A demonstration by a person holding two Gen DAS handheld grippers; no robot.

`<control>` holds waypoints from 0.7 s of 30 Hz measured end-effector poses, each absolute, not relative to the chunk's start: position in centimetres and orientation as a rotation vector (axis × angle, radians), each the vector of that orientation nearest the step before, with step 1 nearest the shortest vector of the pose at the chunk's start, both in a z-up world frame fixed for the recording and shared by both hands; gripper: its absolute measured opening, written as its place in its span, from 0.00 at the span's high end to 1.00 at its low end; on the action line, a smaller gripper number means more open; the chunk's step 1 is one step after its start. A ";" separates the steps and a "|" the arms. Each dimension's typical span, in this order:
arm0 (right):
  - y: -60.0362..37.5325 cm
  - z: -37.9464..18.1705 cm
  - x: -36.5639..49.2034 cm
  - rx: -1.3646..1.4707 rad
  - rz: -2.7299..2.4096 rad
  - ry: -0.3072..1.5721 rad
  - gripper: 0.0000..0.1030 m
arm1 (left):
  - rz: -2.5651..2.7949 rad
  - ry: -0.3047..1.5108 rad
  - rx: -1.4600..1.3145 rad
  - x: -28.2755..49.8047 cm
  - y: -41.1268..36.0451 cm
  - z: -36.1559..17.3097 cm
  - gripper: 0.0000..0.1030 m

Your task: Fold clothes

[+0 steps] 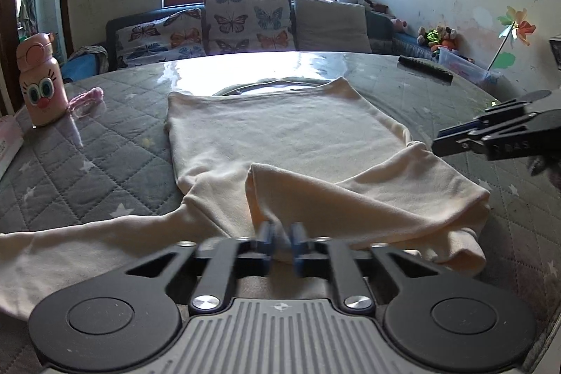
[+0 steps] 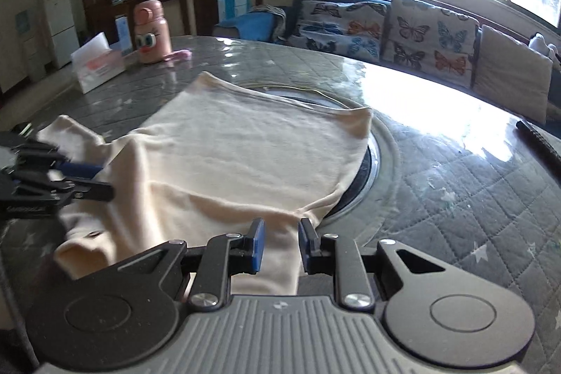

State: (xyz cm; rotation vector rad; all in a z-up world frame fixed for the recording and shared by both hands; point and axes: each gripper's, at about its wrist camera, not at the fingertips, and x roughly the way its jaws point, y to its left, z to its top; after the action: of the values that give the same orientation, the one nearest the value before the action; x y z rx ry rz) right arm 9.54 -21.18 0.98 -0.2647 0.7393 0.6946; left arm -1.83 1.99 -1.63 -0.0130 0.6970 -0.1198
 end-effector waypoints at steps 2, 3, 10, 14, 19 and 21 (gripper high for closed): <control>-20.9 0.7 10.0 -0.276 0.708 0.739 0.81 | -0.119 0.690 -0.017 -2.2 2.1 -1.3 0.97; -20.6 0.6 10.3 -0.291 0.723 0.739 0.81 | -0.121 0.684 -0.015 -2.4 2.1 -0.9 0.98; -19.2 -0.1 11.6 -0.416 0.808 0.718 0.80 | -0.125 0.668 0.005 -4.5 2.3 0.3 0.98; -18.7 -0.5 12.0 -0.481 0.848 0.724 0.80 | -0.100 0.709 -0.005 -4.6 3.0 -0.4 0.97; -18.7 -0.4 12.1 -0.516 0.906 0.724 0.80 | -0.095 0.702 -0.003 -4.7 3.2 0.0 0.95; -18.6 -0.4 12.2 -0.540 0.923 0.728 0.80 | -0.091 0.696 -0.001 -4.7 3.3 0.3 0.95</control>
State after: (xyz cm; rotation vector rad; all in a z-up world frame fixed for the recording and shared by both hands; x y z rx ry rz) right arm 12.19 -18.63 -0.39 -0.5404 0.7278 0.9228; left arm -4.67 3.31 0.31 -0.0013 0.6957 -0.0912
